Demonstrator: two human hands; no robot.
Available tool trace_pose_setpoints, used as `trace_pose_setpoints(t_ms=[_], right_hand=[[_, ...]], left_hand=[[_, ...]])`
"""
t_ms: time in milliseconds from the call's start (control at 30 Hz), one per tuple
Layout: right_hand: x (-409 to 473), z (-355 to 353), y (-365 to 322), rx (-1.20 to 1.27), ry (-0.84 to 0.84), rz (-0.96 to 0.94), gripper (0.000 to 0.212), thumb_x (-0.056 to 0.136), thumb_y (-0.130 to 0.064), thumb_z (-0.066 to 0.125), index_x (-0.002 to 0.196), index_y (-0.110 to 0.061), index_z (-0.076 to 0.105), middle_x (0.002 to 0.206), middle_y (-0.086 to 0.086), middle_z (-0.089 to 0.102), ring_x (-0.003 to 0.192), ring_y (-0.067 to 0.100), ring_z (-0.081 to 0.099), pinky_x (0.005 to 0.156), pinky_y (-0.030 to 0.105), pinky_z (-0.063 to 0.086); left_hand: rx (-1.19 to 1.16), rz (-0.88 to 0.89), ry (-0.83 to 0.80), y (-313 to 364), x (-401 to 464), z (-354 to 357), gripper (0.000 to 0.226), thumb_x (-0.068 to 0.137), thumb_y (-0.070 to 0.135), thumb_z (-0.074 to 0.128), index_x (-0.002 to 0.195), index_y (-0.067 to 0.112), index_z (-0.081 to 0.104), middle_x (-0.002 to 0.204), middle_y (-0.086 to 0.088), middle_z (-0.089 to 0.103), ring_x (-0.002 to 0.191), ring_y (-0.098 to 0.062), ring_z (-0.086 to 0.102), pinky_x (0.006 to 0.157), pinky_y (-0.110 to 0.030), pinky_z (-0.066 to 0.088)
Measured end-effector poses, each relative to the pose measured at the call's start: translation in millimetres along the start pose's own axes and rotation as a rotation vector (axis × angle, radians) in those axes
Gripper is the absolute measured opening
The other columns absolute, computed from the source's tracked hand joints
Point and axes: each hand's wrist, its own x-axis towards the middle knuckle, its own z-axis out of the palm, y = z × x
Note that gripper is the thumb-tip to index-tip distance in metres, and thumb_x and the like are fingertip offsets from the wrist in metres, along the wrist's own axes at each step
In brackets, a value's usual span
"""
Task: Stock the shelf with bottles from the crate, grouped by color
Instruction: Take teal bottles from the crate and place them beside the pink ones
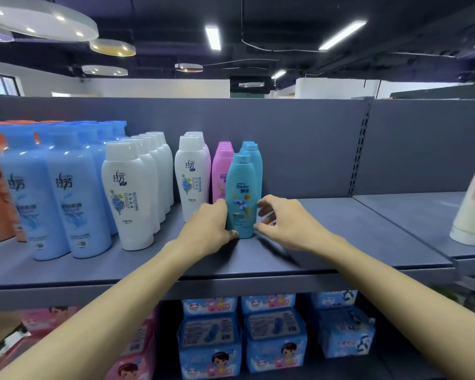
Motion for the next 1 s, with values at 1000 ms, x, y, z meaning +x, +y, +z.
trace_pose_setpoints(t_ms=[1000], right_hand=[[36.2,17.1,28.0,0.024,0.093,0.170,0.046,0.077,-0.033,0.077,0.107,-0.020,0.045,0.103,-0.002,0.067,0.086,0.019,0.064,0.079,0.043,0.055]], left_hand=[[0.189,0.108,0.154,3.0,11.4,9.7,0.042,0.080,0.050,0.065,0.106,0.024,0.046,0.089,0.007,0.064,0.088,-0.024,0.060,0.070,-0.037,0.050]])
